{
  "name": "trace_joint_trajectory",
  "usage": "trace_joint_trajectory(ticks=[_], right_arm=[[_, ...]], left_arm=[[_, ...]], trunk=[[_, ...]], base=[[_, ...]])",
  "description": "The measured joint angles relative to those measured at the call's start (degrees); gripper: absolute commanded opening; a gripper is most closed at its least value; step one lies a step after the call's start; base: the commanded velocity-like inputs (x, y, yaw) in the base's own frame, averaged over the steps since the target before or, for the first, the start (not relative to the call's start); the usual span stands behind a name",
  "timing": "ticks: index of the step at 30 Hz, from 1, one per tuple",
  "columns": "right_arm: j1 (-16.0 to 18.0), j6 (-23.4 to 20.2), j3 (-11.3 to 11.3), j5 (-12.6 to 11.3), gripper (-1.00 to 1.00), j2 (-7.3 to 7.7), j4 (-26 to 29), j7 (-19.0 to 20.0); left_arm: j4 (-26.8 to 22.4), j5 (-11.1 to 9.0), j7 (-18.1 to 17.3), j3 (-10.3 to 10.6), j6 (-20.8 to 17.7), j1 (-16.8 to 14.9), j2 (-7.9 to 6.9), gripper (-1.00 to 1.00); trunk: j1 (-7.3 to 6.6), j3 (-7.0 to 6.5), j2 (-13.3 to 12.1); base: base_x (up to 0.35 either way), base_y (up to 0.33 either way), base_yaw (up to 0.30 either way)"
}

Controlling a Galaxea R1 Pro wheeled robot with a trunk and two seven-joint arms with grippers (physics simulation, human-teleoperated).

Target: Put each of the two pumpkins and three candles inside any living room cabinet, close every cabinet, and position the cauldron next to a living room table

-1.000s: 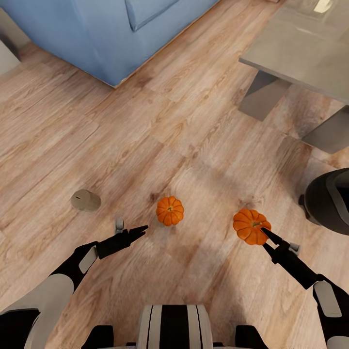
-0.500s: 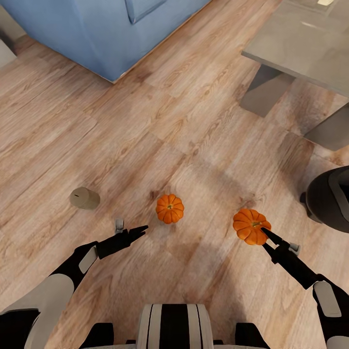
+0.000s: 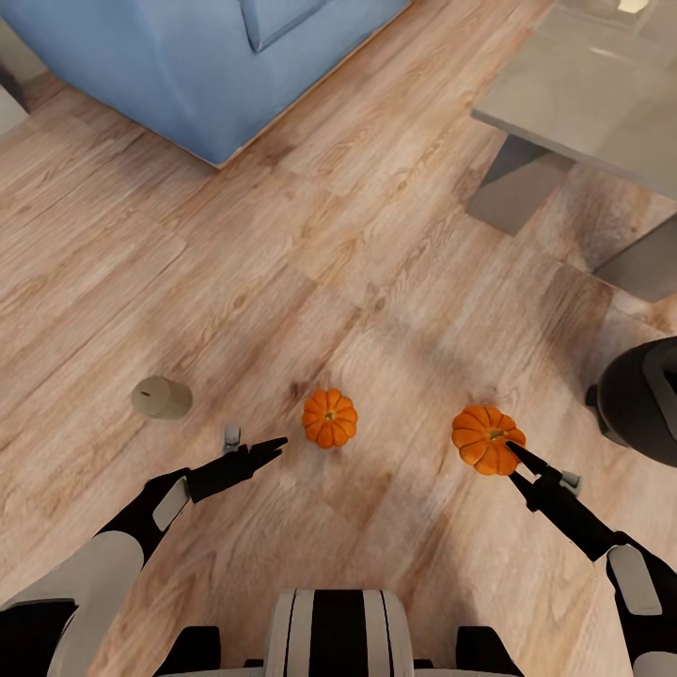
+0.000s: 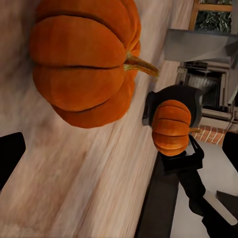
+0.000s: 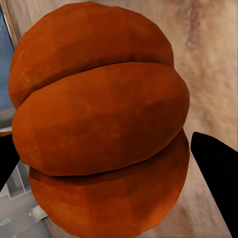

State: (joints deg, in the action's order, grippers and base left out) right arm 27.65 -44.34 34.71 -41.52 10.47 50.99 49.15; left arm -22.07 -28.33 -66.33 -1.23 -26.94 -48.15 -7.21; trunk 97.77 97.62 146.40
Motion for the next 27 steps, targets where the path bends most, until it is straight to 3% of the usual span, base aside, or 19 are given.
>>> trace_joint_trajectory(ticks=[14,27], right_arm=[[0.00,-0.06,0.01,-0.12,-1.00,0.08,0.00,0.03],[0.00,-0.04,0.00,-0.07,-1.00,0.09,0.00,0.04]], left_arm=[[0.00,0.00,0.07,0.00,-0.03,0.00,-0.01,1.00],[0.00,-0.01,0.27,0.06,0.10,0.00,0.06,1.00]], trunk=[[0.01,0.00,0.00],[0.02,0.00,0.00]], base=[[0.109,0.013,0.000],[0.022,0.004,0.000]])
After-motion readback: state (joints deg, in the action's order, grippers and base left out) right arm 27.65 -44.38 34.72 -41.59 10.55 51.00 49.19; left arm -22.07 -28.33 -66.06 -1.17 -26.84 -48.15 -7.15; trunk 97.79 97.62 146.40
